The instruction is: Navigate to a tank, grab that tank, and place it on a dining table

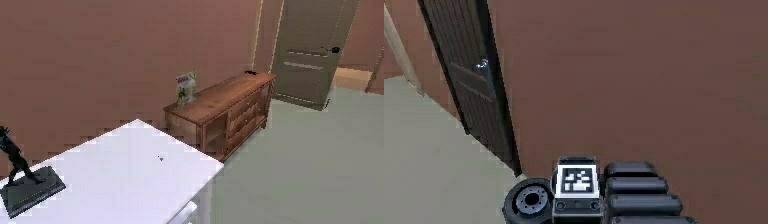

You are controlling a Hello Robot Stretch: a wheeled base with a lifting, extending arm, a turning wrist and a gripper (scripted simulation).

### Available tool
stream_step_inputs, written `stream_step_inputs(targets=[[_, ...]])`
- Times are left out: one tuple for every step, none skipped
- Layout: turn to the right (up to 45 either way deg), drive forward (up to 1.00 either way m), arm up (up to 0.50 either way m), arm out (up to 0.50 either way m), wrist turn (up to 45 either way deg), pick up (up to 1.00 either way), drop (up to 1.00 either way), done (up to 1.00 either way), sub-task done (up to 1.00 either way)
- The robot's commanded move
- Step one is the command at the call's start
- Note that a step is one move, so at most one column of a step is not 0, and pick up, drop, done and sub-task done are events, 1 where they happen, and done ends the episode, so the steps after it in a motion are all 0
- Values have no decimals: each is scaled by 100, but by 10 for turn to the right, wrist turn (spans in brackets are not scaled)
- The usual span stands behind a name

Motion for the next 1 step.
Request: stream_step_inputs(targets=[[120,0,0,0,0,0,0,0,0]])
